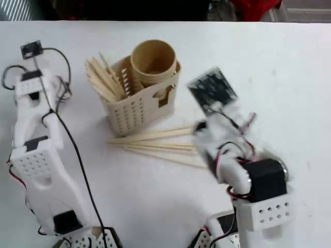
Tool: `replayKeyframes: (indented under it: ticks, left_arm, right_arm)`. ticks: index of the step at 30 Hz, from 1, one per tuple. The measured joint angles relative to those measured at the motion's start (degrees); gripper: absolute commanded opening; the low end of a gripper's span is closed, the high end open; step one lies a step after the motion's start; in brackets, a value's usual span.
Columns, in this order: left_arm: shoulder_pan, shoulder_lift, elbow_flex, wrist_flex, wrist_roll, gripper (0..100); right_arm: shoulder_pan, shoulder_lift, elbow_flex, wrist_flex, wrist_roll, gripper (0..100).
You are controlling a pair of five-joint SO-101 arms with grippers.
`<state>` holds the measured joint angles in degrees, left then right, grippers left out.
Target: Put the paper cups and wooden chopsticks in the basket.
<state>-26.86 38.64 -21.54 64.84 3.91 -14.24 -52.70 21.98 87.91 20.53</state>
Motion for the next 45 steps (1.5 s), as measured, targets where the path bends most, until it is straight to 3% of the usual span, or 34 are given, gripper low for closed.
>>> replayKeyframes:
  ticks: [4,9,13,21,29,33,37,45]
  left_arm:
    - [-2.5,-2.5,-10.8,16.3,-7.9,16]
    - [-2.7,-6.3,-21.7,34.9,-20.5,16]
    - [-3.3,-9.0,-18.1,37.0,-30.0,16]
    - [-2.6,-22.6,10.1,37.3,-47.7,16]
    - [-0.6,-49.8,16.4,37.5,-48.6,16]
    - [7.1,-66.5,19.4,37.5,-47.3,16]
    - [20.2,-77.0,24.4,37.5,-44.6,16]
    - [49.6,-72.5,33.1,32.6,-43.0,16]
  right_arm:
    - [12.0,-2.2,16.1,-3.2,5.5,1.7]
    - [16.3,-2.5,33.8,-11.4,9.5,1.7]
    - [17.1,-2.5,41.4,-16.3,11.1,1.7]
    - [16.9,-2.5,51.6,-25.8,11.4,1.7]
    - [16.9,-2.5,56.7,-31.9,11.4,1.7]
    - [18.4,-2.5,57.3,-32.1,11.4,1.7]
    - [21.9,-2.5,57.7,-33.4,10.4,1.7]
    - [24.4,-2.5,57.7,-34.1,8.4,1.7]
